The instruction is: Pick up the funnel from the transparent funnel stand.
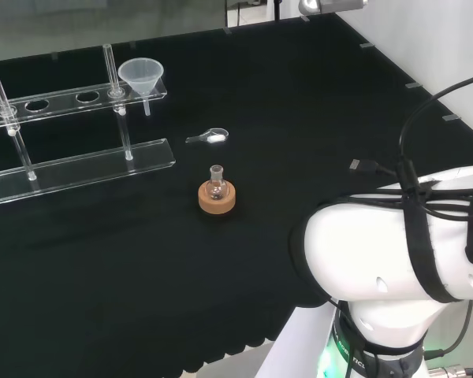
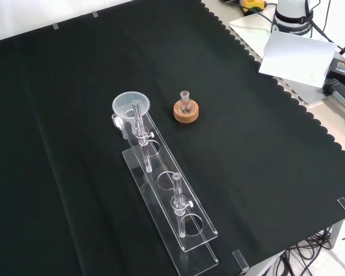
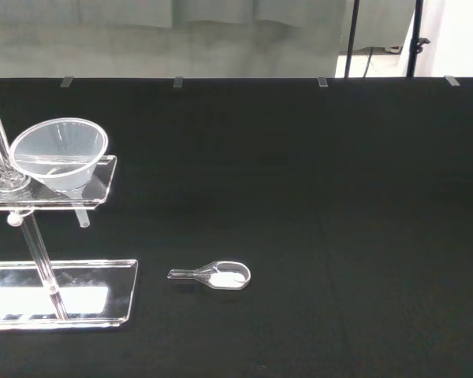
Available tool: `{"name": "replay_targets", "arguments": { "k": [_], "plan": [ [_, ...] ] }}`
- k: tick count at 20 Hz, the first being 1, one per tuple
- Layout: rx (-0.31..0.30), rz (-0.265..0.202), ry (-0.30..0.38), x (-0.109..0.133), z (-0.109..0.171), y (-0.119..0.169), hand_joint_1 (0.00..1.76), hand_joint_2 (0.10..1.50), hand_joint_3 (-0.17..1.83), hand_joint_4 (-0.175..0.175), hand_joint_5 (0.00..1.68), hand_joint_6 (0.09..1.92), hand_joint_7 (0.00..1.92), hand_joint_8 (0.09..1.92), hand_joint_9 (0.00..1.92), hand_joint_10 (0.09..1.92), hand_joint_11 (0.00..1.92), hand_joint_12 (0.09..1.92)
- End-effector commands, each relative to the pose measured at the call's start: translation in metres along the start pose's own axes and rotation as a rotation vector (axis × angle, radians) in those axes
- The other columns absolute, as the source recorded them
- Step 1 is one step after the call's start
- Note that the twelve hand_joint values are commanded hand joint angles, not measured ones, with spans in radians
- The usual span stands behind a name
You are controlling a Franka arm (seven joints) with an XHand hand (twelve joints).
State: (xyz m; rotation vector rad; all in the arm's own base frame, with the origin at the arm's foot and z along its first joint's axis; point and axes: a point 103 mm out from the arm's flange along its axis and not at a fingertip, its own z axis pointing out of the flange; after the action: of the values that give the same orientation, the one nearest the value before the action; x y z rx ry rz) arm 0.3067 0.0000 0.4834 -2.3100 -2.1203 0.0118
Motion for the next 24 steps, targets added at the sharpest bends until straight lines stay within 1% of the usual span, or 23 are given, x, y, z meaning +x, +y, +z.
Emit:
{"name": "replay_targets", "arguments": {
  "k": [1, 4, 9, 10, 12, 14, 17, 22, 24],
  "plan": [
    [-0.006, 0.001, -0.007, -0.001, 0.000, 0.000, 0.07, 1.13, 0.38, 0.028, 0.17, 0.09, 0.08, 0.09, 0.04, 0.68, 0.07, 1.37],
    [-0.007, 0.002, -0.007, -0.002, 0.001, 0.001, 0.01, 1.19, 0.40, 0.038, 0.18, 0.09, 0.08, 0.09, 0.05, 0.66, 0.08, 1.35],
    [-0.006, 0.008, -0.006, -0.004, 0.000, 0.005, 0.00, 1.20, 0.40, 0.039, 0.18, 0.09, 0.08, 0.09, 0.05, 0.66, 0.08, 1.35],
    [-0.015, 0.011, -0.009, -0.003, 0.001, 0.005, 0.00, 1.20, 0.40, 0.039, 0.18, 0.09, 0.08, 0.09, 0.05, 0.66, 0.08, 1.35],
    [-0.006, 0.020, -0.009, -0.003, 0.001, 0.007, 0.00, 1.20, 0.40, 0.039, 0.19, 0.09, 0.08, 0.09, 0.05, 0.65, 0.08, 1.35],
    [0.008, 0.027, -0.007, -0.004, 0.003, 0.015, 0.00, 1.20, 0.40, 0.038, 0.19, 0.09, 0.07, 0.09, 0.05, 0.65, 0.08, 1.35],
    [0.015, 0.037, -0.001, -0.005, 0.008, 0.029, 0.00, 1.20, 0.40, 0.038, 0.19, 0.09, 0.07, 0.09, 0.05, 0.65, 0.08, 1.35],
    [0.035, 0.043, 0.006, 0.000, 0.025, 0.050, 0.00, 1.21, 0.39, 0.036, 0.19, 0.09, 0.07, 0.09, 0.06, 0.65, 0.07, 1.35],
    [0.046, 0.046, -0.002, 0.003, 0.031, 0.059, 0.00, 1.21, 0.39, 0.036, 0.19, 0.09, 0.07, 0.09, 0.06, 0.65, 0.07, 1.35]
  ]
}}
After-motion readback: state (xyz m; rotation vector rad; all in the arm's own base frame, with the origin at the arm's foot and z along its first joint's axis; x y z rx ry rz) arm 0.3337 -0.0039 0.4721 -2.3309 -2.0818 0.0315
